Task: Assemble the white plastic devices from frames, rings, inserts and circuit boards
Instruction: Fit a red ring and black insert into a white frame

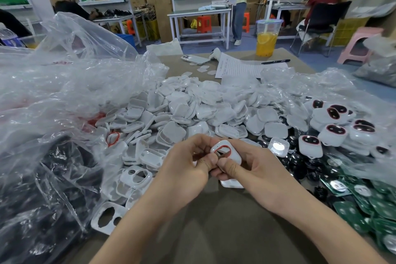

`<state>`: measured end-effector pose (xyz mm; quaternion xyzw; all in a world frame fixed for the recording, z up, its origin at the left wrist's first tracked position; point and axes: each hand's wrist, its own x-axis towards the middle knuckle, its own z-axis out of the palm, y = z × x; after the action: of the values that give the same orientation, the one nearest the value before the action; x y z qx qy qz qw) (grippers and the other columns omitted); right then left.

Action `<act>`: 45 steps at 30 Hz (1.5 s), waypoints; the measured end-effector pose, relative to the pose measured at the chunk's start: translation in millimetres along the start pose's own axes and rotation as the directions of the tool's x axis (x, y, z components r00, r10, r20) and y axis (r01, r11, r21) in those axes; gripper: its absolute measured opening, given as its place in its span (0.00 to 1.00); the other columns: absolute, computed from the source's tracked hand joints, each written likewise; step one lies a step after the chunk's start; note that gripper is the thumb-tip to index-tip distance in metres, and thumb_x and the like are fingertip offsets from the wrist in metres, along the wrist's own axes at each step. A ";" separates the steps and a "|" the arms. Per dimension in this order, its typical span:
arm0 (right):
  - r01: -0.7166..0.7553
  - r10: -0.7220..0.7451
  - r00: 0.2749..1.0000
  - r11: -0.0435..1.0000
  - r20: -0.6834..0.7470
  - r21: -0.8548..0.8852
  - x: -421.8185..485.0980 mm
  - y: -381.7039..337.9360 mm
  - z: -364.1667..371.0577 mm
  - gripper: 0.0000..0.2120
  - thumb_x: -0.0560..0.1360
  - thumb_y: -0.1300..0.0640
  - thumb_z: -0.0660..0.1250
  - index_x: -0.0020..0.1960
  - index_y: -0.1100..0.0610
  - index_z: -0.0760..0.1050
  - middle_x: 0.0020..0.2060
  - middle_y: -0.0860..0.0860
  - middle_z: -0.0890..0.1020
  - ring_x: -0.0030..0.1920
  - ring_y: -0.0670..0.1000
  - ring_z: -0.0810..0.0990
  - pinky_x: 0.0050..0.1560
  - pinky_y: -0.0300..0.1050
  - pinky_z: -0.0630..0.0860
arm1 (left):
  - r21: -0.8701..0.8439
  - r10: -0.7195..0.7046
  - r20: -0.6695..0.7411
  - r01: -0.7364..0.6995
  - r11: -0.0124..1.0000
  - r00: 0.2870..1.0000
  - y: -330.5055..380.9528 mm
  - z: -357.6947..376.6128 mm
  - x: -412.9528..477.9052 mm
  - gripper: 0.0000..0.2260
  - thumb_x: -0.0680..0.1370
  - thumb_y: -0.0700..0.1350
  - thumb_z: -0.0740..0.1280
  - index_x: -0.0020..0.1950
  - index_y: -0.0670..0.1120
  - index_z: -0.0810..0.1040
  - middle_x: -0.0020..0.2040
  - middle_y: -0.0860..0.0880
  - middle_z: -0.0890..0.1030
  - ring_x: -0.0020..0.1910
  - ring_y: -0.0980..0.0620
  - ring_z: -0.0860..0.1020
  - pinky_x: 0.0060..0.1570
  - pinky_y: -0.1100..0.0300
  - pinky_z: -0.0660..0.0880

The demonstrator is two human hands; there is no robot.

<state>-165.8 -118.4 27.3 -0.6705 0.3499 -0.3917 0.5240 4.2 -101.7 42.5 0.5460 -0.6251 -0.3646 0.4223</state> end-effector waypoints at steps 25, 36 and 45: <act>0.004 -0.003 1.000 0.997 -0.008 0.071 2.1 -0.7 -0.2 0.14 0.85 0.56 0.57 0.59 0.47 0.81 0.40 0.49 0.83 0.37 0.49 0.81 0.38 0.38 0.77 | -0.104 0.056 -0.134 -0.070 0.992 0.989 -0.1 11.4 -3.8 0.05 0.79 0.51 0.70 0.44 0.54 0.79 0.34 0.52 0.84 0.34 0.57 0.79 0.38 0.67 0.73; 0.019 -0.005 0.998 0.976 -0.064 0.216 6.3 -4.3 -4.0 0.10 0.77 0.47 0.70 0.57 0.46 0.82 0.41 0.56 0.86 0.36 0.51 0.81 0.37 0.39 0.78 | 0.048 0.130 -0.313 -0.121 0.992 0.941 -5.2 0.0 0.3 0.19 0.84 0.59 0.56 0.43 0.54 0.81 0.35 0.57 0.81 0.34 0.60 0.77 0.35 0.68 0.72; 0.018 0.095 0.968 0.898 -0.234 0.439 7.4 -9.0 -12.4 0.15 0.72 0.53 0.68 0.57 0.55 0.78 0.42 0.56 0.86 0.40 0.53 0.85 0.41 0.40 0.81 | 0.581 0.041 -0.731 0.590 0.561 0.681 -30.4 -81.1 -5.3 0.19 0.82 0.52 0.60 0.66 0.40 0.75 0.65 0.34 0.76 0.64 0.35 0.70 0.66 0.37 0.63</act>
<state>-173.0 -128.4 39.1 -0.4737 0.3293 -0.5309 0.6207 91.0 -100.2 44.5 0.8627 -0.4174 0.1043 0.2656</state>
